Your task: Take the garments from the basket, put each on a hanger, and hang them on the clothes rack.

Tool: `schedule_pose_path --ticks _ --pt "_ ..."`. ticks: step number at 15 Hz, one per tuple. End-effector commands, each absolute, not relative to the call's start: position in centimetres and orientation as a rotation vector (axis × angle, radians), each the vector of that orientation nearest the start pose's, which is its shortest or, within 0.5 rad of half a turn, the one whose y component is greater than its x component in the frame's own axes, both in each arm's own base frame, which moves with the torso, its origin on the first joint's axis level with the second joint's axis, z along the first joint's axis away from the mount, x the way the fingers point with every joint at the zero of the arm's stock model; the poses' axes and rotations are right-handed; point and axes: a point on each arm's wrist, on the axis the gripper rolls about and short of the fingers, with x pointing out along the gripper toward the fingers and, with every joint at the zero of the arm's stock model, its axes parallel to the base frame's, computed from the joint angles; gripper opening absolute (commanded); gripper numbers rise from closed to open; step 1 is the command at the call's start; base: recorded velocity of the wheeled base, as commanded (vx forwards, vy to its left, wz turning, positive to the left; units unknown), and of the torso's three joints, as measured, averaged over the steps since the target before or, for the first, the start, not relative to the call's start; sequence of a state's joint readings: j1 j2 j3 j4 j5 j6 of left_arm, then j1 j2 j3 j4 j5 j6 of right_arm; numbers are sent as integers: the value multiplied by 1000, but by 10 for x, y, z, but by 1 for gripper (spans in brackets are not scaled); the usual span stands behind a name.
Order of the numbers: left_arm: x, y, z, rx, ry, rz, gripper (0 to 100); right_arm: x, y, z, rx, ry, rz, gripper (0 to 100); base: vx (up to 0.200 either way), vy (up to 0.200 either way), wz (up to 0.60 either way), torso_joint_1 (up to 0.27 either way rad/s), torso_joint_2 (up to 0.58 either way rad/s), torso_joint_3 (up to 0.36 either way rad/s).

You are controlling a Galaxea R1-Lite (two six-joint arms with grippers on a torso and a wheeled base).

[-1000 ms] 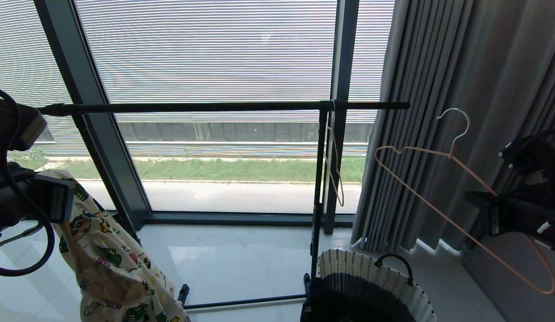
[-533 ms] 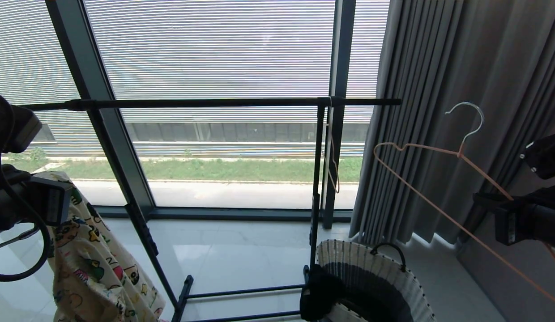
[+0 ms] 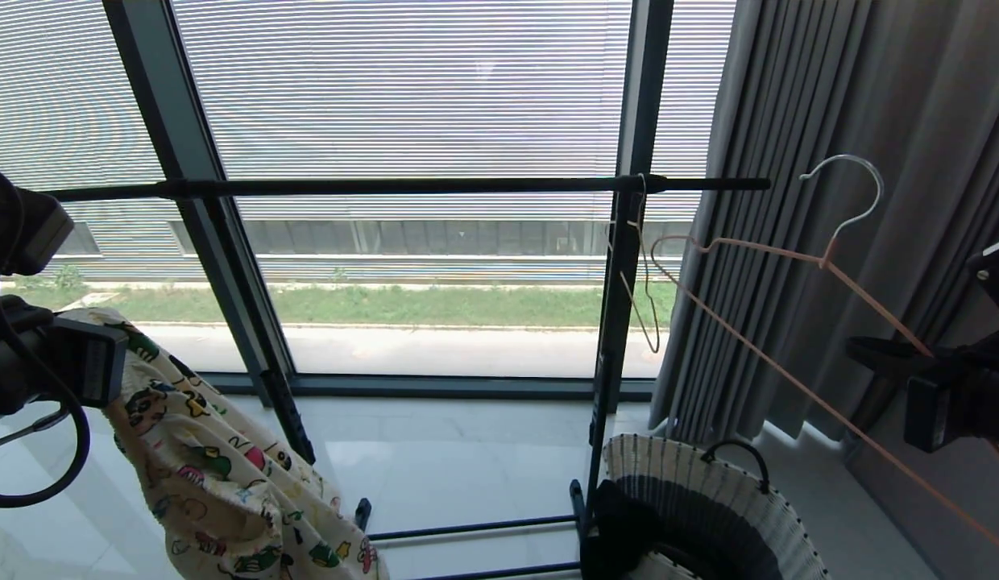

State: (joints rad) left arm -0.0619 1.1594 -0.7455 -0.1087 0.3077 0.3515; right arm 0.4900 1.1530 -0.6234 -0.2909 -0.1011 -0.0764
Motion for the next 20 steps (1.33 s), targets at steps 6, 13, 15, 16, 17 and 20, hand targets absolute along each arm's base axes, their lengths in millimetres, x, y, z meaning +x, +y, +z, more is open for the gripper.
schedule_pose_path --ticks 6,13,15,16,17,20 --pt "176 -9 236 440 379 152 0 161 115 200 -151 336 615 0 0 200 0 2 2 6" --pt "197 -55 220 358 393 -26 0 131 157 171 -115 365 850 0 0 29 0 1 0 0" --pt "223 -71 211 326 408 62 0 130 166 172 -105 335 881 0 0 0 0 0 0 0" --pt "237 -79 208 299 401 116 0 130 169 171 -105 332 891 0 0 0 0 0 0 0" --pt "252 -85 207 274 389 180 0 129 173 172 -103 323 903 0 0 0 0 0 0 0" --pt "290 -107 212 223 351 241 0 122 184 177 -92 283 964 0 0 0 0 0 0 0"
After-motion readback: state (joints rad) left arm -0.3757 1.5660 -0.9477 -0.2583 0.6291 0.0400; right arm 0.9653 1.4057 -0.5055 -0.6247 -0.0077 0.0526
